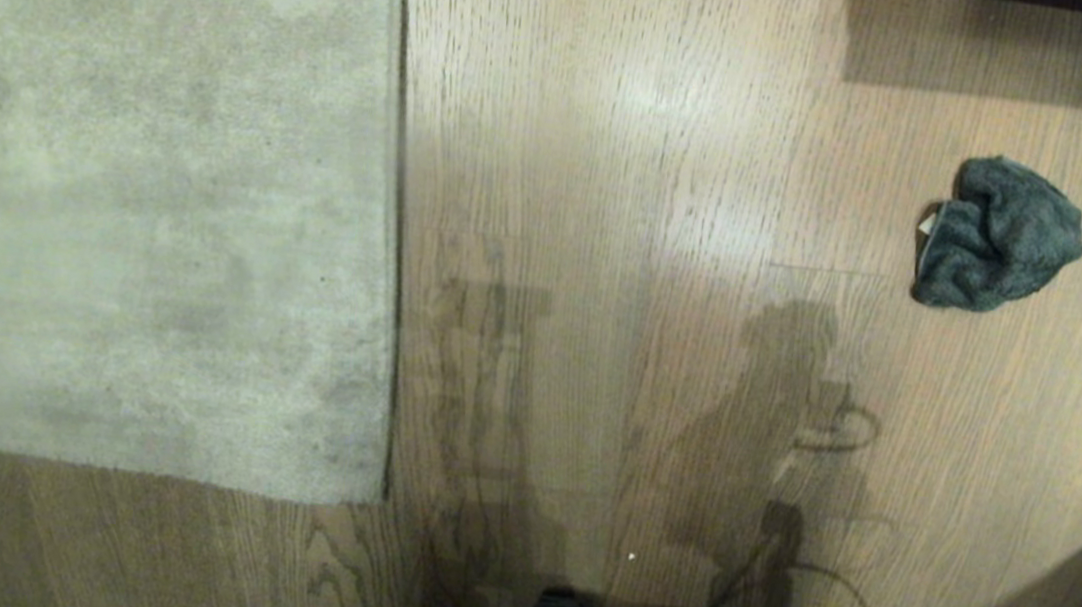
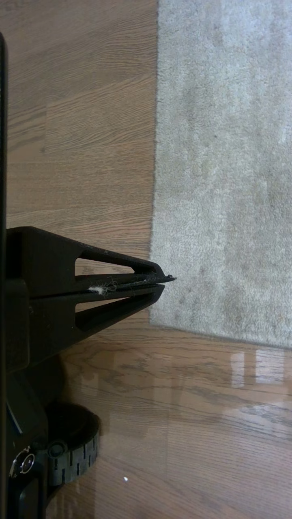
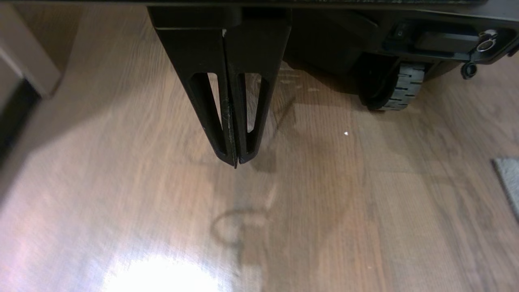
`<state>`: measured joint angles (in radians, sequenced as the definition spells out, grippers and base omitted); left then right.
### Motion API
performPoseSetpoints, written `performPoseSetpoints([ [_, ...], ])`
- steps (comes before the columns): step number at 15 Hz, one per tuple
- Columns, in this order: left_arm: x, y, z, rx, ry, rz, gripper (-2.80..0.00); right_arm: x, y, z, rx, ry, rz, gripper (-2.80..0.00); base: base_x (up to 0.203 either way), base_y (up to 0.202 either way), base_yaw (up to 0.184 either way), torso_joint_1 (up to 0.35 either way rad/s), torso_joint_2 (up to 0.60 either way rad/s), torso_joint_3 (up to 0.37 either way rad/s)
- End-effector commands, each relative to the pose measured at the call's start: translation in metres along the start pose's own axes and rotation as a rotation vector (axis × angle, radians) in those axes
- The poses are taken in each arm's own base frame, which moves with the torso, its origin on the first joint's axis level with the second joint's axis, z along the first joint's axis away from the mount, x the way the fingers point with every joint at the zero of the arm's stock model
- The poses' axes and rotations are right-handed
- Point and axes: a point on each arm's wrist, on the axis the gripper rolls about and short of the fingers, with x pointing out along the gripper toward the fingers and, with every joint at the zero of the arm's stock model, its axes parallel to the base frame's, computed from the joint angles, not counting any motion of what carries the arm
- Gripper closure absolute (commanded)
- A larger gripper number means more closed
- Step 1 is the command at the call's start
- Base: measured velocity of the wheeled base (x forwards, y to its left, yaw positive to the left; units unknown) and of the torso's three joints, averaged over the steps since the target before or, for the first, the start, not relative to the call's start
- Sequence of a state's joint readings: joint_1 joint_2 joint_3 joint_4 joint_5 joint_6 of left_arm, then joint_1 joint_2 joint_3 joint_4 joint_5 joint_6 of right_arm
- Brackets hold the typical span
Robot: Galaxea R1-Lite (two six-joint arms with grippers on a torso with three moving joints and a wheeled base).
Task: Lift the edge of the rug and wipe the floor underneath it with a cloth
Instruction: Pick up the rag
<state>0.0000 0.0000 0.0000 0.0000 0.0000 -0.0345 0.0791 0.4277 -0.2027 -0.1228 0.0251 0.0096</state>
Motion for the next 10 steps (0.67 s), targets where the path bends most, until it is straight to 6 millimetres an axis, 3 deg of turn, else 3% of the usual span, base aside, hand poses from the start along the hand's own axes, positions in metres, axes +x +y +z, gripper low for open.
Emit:
performPoseSetpoints([
  [1,0.000,0.000,0.000,-0.001,0.000,0.001,0.00,0.046,0.000,0.016,-0.016,0.136,0.021,0.00,0.000,0.000,0.000,0.000,0.00,0.000],
  [4,0.000,0.000,0.000,-0.001,0.000,0.000,0.00,0.090,0.002,0.034,-0.030,0.098,0.064,0.00,0.000,0.000,0.000,0.000,0.00,0.000],
  [5,0.000,0.000,0.000,-0.001,0.000,0.000,0.00,0.103,0.002,0.040,-0.034,0.079,0.084,-2.80,0.000,0.000,0.000,0.000,0.00,0.000],
  [7,0.000,0.000,0.000,-0.001,0.000,0.000,0.00,0.129,0.004,0.055,-0.037,-0.026,0.150,-2.80,0.000,0.000,0.000,0.000,0.00,0.000],
  [10,0.000,0.000,0.000,-0.001,0.000,0.000,0.00,0.162,0.003,0.062,-0.045,-0.090,0.178,-2.80,0.000,0.000,0.000,0.000,0.00,0.000],
])
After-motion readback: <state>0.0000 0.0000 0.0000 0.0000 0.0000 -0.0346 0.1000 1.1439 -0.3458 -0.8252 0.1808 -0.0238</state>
